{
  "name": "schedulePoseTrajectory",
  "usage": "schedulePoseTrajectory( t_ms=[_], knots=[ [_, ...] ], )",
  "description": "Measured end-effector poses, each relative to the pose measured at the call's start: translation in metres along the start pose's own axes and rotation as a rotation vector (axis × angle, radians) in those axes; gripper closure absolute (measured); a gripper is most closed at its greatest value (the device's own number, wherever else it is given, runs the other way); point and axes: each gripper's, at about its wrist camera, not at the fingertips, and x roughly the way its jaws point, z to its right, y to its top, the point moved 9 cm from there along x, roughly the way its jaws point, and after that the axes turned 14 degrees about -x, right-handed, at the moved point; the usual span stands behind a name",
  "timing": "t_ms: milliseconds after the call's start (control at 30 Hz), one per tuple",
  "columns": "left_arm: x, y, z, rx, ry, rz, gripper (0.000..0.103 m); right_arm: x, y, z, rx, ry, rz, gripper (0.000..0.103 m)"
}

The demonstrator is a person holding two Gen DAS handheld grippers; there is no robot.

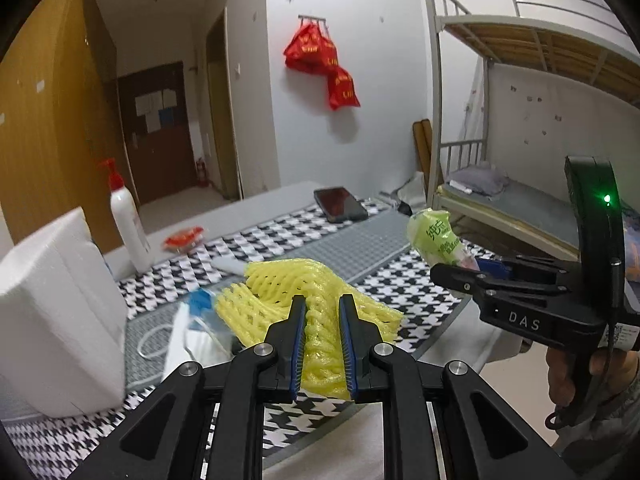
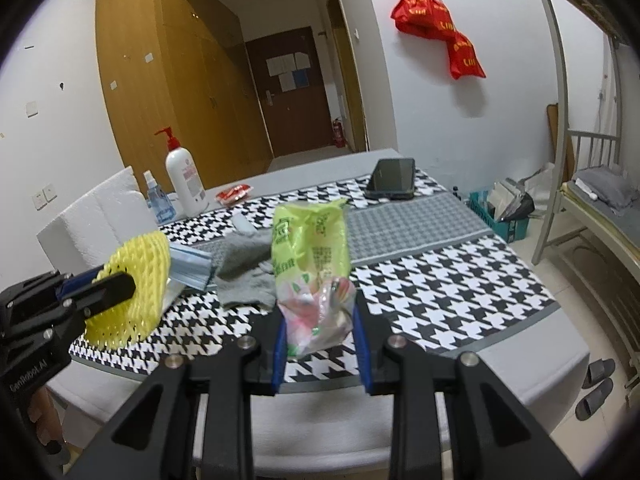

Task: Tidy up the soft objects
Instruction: 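Carry the yellow net and green bag in both grippers over the white foam box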

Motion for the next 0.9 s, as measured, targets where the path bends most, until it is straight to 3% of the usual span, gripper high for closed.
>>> schedulePoseTrajectory(
  t_ms=[267,900],
  knots=[
    [-0.024,0.023,-0.011,0.010,0.003,0.065,0.085,-0.016,0.021,-0.019,-0.019,-0.004,0.052,0.071],
    [-0.078,0.055,-0.071,-0.033,0.087,0.205,0.085,-0.027,0.066,-0.085,-0.104,0.052,0.144,0.071]
  ],
)
